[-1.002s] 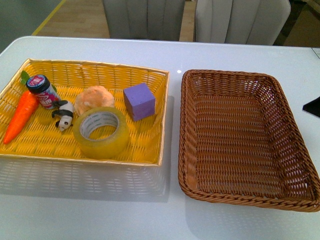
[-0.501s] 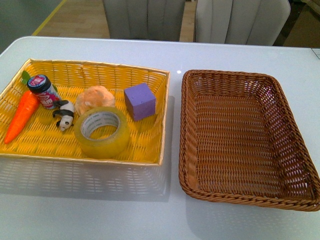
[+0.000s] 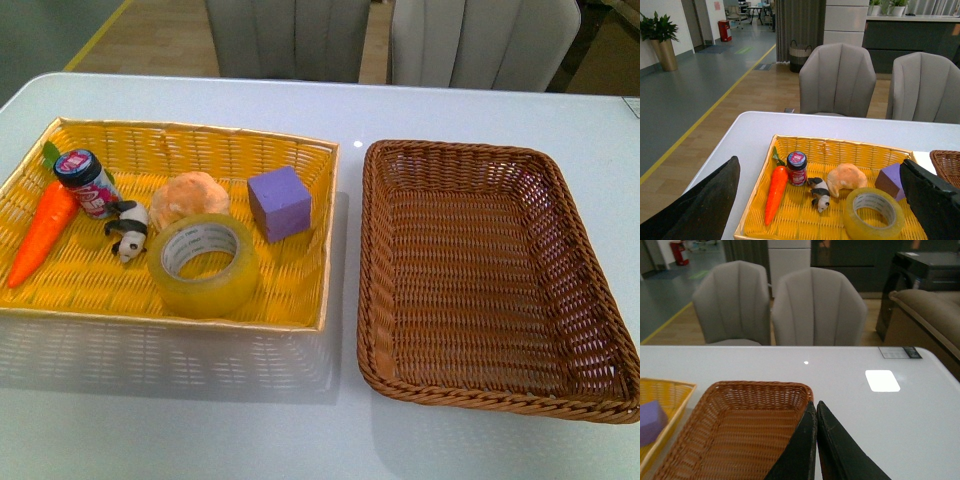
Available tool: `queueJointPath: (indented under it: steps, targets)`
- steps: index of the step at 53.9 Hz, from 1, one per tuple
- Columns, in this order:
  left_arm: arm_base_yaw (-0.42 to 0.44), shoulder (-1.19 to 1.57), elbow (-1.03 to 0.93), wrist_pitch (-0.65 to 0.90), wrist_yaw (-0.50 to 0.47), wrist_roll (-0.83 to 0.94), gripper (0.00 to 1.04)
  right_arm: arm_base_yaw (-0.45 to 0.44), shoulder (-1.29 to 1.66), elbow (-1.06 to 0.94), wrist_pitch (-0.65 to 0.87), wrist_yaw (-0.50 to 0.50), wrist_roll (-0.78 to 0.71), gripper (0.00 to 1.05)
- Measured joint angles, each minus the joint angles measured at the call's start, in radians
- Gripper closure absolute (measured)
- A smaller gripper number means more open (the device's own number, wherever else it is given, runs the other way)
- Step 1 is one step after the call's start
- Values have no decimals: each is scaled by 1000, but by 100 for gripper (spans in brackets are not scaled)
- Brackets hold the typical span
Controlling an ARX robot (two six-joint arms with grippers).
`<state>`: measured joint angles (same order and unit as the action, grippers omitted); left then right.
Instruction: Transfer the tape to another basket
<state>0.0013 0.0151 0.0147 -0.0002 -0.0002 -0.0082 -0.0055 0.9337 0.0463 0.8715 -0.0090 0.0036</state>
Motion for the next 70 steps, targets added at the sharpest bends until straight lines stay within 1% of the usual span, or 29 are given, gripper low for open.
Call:
queueJointPath:
  steps: [13, 33, 52, 70]
  targets:
    - [0, 0, 0, 0, 0, 0, 9, 2, -243, -23, -204, 8, 0, 103]
    - [0, 0, 0, 0, 0, 0, 9, 2, -491, -24, -432, 8, 0, 103]
    - [0, 0, 0, 0, 0, 0, 9, 2, -646, -24, -583, 8, 0, 103]
    - [0, 0, 0, 0, 0, 0, 9, 2, -747, -24, -685, 8, 0, 103]
